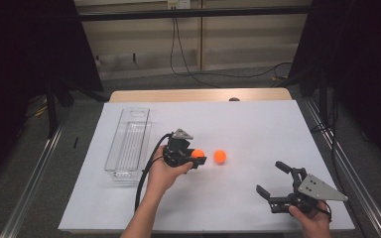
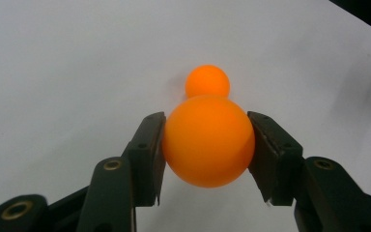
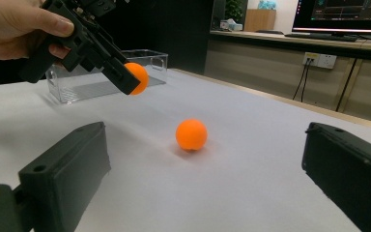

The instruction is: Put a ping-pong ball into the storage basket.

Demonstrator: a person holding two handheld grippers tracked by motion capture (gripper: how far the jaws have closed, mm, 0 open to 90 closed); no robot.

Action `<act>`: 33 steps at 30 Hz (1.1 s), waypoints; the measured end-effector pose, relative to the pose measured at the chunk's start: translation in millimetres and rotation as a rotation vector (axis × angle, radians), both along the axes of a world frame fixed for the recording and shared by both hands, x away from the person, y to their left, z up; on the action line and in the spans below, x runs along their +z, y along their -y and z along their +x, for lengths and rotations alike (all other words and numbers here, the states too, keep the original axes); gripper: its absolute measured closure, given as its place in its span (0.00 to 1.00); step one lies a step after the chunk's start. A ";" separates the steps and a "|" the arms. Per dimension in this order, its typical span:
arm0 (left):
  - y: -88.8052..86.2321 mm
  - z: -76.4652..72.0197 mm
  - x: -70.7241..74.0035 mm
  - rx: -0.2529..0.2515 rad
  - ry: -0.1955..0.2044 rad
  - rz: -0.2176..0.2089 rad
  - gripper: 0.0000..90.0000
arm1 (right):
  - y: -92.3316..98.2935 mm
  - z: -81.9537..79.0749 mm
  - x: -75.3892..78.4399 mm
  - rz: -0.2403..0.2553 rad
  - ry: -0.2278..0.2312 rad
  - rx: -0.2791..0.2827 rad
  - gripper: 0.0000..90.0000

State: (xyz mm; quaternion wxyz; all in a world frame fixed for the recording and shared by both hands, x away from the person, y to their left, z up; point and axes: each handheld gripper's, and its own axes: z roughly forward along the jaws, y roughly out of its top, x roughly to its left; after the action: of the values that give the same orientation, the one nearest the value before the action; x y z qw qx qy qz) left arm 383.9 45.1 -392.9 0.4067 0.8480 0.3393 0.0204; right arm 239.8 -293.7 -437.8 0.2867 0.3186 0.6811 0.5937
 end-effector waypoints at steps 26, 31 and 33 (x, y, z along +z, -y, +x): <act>-3.7 6.1 8.0 0.014 0.000 -0.011 0.57 | 0.5 -0.3 -0.1 0.003 -0.002 -0.001 0.02; -5.9 7.5 9.7 0.020 -0.005 -0.012 0.57 | 0.9 -0.6 0.1 0.007 0.000 -0.001 0.02; -6.0 7.8 10.1 0.023 -0.004 -0.017 0.57 | 0.8 -0.6 0.0 0.007 0.000 -0.002 0.02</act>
State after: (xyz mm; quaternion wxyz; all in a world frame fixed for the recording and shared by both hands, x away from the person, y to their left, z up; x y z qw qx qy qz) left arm 391.7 51.2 -382.7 0.4129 0.8406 0.3500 0.0204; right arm 239.2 -294.4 -437.8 0.2863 0.3203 0.6786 0.5957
